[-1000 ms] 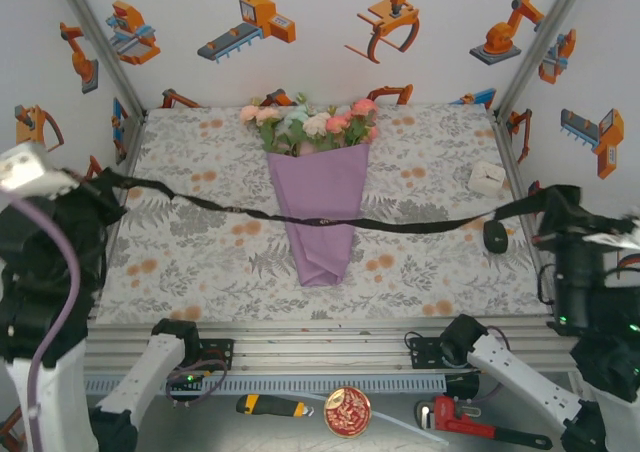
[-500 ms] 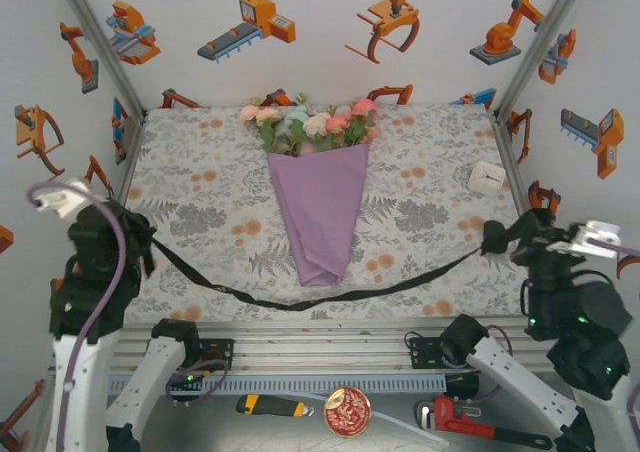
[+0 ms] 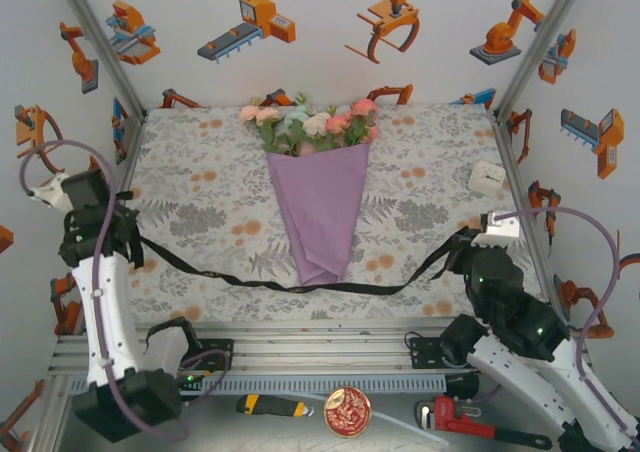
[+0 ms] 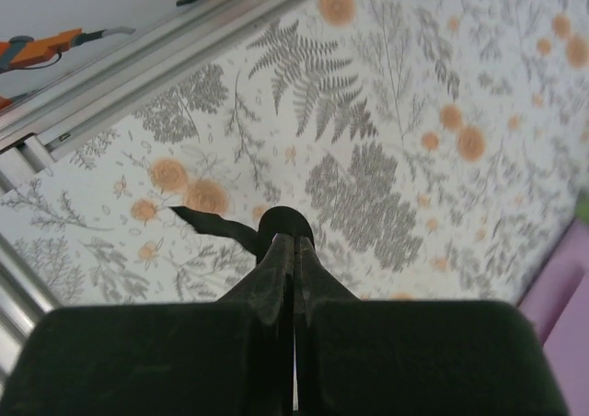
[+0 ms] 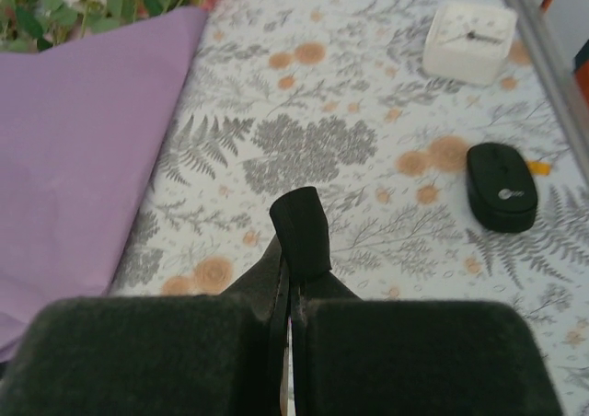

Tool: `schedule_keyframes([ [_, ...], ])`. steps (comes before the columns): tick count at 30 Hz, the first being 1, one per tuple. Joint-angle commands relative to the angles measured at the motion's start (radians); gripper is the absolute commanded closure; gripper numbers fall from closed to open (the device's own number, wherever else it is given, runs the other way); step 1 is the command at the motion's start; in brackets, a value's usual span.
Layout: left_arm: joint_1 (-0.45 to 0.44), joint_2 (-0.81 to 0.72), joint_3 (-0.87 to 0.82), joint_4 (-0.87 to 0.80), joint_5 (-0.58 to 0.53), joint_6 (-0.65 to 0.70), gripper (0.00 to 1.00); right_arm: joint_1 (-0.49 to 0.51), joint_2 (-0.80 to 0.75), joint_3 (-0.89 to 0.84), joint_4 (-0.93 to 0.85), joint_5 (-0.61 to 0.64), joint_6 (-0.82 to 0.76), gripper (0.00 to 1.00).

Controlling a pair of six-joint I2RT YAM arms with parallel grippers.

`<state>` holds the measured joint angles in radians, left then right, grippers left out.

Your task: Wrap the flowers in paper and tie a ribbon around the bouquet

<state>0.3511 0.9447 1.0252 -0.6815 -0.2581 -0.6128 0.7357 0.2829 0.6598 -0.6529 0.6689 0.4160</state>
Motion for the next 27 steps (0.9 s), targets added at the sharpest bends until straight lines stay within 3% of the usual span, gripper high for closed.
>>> schedule_keyframes([
  [1,0.099,0.072,0.036,0.068,0.210,-0.053,1.00,0.002,-0.031,-0.042,-0.045,-0.060,0.105,1.00],
  [5,0.099,0.171,0.051,0.135,0.375,-0.074,1.00,0.001,0.013,-0.078,-0.038,0.005,0.118,1.00],
  [10,0.054,0.243,0.019,0.194,0.405,-0.070,1.00,-0.058,0.162,-0.090,0.059,0.053,0.073,1.00],
  [15,0.009,0.346,0.028,0.262,0.436,-0.054,1.00,-0.369,0.298,-0.113,0.250,-0.275,0.043,1.00],
  [19,-0.037,0.448,0.085,0.262,0.426,-0.049,0.98,-0.623,0.511,-0.091,0.423,-0.564,0.041,1.00],
  [21,-0.043,0.492,0.093,0.275,0.419,-0.071,0.96,-0.681,0.641,-0.056,0.487,-0.631,0.040,1.00],
  [27,-0.067,0.564,0.094,0.306,0.395,-0.079,0.88,-0.744,0.887,0.032,0.589,-0.666,0.035,1.00],
])
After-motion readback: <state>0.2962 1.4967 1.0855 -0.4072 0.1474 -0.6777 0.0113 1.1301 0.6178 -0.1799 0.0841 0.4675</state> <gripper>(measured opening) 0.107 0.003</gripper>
